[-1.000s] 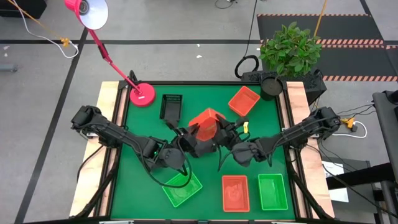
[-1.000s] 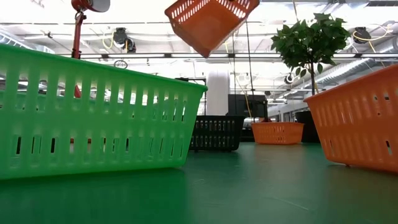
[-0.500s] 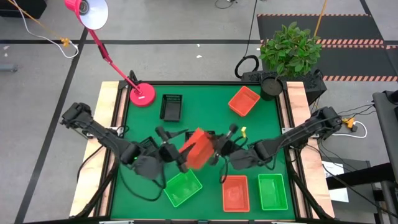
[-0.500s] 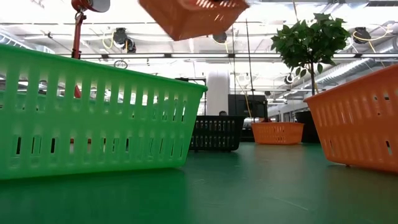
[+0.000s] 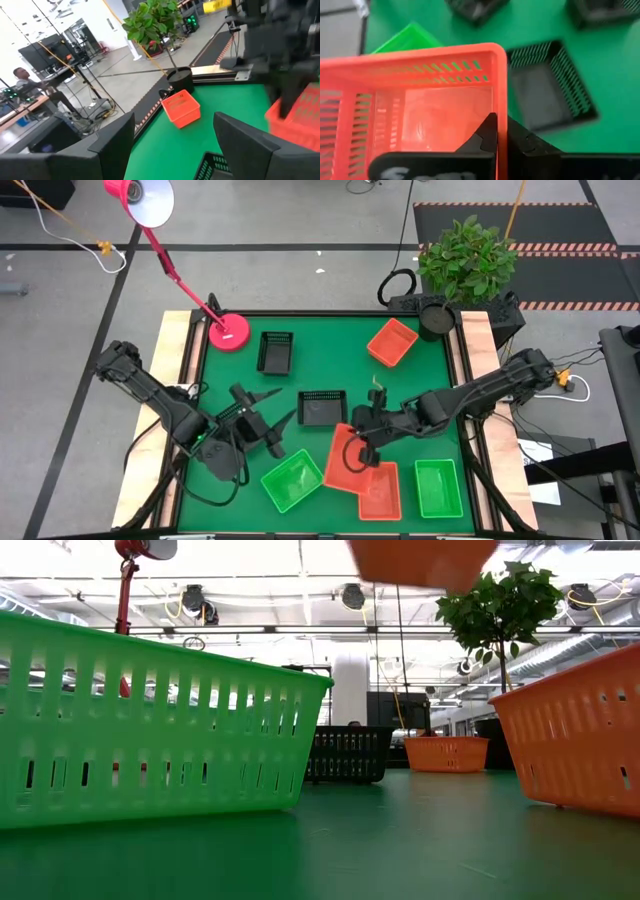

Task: Stack baskets by color
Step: Stack the bottom left orange bin on top of the bottom right orange bin

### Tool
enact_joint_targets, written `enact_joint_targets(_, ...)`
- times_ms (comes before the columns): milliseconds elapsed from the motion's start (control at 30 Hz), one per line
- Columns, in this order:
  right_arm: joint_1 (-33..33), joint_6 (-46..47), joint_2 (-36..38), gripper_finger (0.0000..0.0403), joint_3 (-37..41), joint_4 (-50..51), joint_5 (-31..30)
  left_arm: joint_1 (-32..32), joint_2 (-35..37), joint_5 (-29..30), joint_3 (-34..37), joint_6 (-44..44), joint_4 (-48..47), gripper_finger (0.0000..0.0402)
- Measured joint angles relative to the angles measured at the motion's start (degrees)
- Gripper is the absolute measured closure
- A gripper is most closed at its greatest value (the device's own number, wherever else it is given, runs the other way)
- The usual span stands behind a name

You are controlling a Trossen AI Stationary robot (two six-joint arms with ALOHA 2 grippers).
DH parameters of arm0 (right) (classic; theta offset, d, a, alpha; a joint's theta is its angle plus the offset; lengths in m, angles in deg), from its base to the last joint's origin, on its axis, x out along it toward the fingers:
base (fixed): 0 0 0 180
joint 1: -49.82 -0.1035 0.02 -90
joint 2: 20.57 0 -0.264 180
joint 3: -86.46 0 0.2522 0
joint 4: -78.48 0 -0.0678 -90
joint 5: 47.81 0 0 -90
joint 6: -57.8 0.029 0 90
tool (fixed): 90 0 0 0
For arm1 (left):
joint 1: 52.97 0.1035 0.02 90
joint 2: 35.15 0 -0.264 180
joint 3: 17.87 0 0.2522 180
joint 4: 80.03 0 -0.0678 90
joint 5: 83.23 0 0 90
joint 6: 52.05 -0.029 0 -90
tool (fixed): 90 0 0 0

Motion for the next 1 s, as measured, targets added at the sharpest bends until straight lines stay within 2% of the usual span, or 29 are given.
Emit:
enact_joint_targets(167,-0.4,4.3,0.1,0.0403,-5.6,11.7,10.3,0.6,0.0,-0.5,0.0,0.1,-0.3,0.0128)
enact_joint_targets(333,-1.3,8.5,0.0,0.0403,-6.6,14.3,20.8,0.9,0.0,-1.5,0.0,0.4,-0.3,0.0128)
enact_joint_targets(400,-2.2,9.3,0.0,0.0403,-6.6,14.4,22.8,1.0,0.0,-2.1,0.0,0.3,-0.3,0.0128)
enact_joint_targets(633,-5.5,6.9,-0.2,0.0403,-4.5,13.4,22.9,1.6,0.0,-5.6,0.0,0.4,-0.2,0.0128)
enact_joint_targets(1000,-6.4,6.0,-0.3,0.0403,6.7,-2.2,21.8,1.6,0.0,-8.9,0.0,0.9,-0.2,0.0128)
